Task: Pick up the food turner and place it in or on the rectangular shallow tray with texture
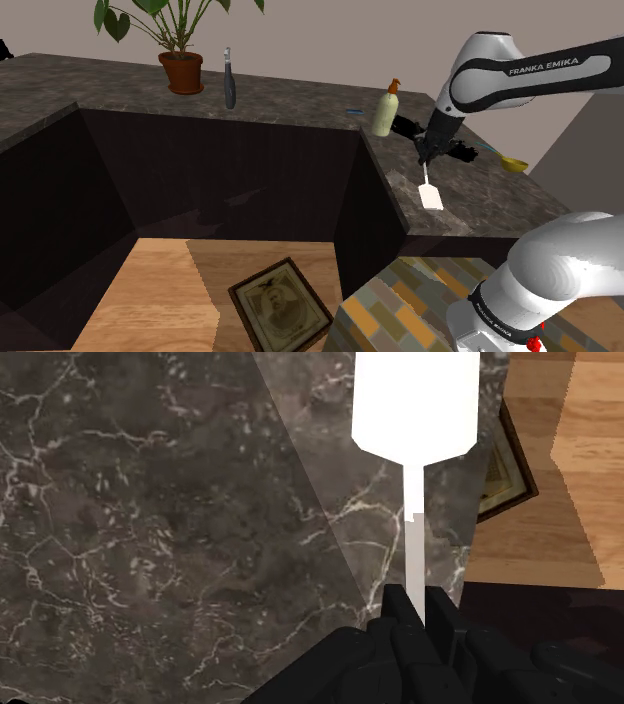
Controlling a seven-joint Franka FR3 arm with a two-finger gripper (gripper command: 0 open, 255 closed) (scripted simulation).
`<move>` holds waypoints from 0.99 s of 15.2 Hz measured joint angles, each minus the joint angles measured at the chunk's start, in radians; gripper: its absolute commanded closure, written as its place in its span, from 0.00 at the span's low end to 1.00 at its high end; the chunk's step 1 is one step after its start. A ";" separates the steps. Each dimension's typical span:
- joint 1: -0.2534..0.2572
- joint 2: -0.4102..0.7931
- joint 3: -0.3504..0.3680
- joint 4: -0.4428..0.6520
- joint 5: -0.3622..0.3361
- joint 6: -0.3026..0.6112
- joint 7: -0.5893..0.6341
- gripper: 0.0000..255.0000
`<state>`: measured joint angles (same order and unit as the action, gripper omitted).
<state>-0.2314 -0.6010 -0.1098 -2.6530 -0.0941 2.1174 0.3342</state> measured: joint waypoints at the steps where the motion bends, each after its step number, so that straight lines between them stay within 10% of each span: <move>1: 0.001 -0.006 0.002 0.011 0.001 -0.017 0.001 1.00; 15: -0.035 0.268 -0.138 0.315 -0.004 -0.040 -0.181 1.00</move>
<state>-0.2668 -0.3331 -0.2480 -2.3377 -0.0982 2.0779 0.1531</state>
